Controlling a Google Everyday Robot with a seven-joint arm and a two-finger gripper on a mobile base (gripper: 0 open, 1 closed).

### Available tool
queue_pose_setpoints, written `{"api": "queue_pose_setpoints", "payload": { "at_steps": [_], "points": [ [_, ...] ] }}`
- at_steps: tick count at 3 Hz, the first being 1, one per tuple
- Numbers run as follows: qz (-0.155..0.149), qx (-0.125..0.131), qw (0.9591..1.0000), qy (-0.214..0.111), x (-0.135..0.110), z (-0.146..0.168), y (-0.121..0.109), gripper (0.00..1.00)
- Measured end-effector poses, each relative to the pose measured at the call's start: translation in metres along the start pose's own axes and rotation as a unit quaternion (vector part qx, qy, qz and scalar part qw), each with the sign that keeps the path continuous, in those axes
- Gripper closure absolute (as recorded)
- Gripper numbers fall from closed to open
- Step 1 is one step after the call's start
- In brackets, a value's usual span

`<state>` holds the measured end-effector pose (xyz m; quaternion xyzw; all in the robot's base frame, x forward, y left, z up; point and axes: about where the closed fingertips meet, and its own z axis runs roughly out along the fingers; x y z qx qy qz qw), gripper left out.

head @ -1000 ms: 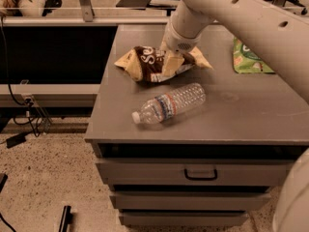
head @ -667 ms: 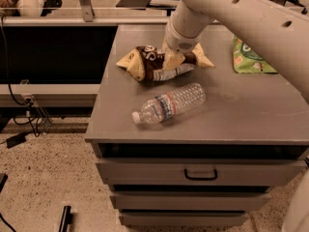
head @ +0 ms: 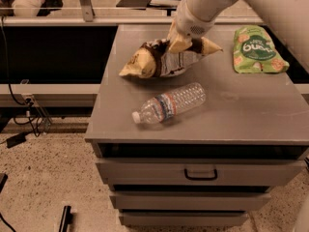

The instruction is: Pick brown chip bag

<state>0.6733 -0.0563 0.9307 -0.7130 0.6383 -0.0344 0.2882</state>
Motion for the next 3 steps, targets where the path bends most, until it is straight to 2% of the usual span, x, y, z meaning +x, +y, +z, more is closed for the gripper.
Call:
{"api": "queue_pose_setpoints", "payload": {
  "at_steps": [1, 2, 3],
  "points": [
    [0.005, 0.012, 0.9989, -0.044, -0.013, -0.039, -0.014, 1.00],
    [0.007, 0.024, 0.9955, -0.092, -0.027, -0.074, -0.024, 1.00],
    [0.007, 0.024, 0.9955, -0.092, -0.027, -0.074, -0.024, 1.00]
  ]
}}
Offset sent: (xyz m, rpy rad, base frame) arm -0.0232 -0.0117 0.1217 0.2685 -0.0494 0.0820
